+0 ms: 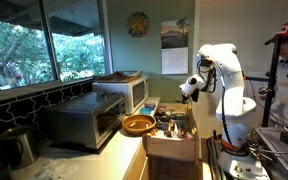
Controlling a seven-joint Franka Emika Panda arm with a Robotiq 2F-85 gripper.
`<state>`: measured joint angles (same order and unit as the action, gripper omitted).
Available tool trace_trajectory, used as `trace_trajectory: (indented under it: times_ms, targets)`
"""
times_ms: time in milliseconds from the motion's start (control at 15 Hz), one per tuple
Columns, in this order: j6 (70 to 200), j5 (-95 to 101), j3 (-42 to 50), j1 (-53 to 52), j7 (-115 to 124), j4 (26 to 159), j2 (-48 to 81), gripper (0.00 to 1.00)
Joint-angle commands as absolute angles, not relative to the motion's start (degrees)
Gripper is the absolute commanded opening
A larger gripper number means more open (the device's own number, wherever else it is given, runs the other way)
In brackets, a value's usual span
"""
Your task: Remove a pen from the round wicker serving straw basket and put it in the opened drawer
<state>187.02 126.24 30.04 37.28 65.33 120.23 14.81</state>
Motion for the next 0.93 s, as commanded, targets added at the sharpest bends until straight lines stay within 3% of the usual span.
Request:
trace_trajectory:
  times_ms: [0, 67, 333, 867]
  targets:
    - [187.0, 126.2, 30.0, 37.1, 65.3, 120.4, 14.4, 0.14]
    - [187.0, 126.2, 30.0, 36.8, 65.3, 120.5, 14.0, 0.04]
    - [201.2, 120.4, 28.9, 41.3, 48.9, 113.1, 21.1, 0.04]
    - [214.7, 132.7, 39.2, 35.6, 59.9, 93.4, 43.0, 0.04]
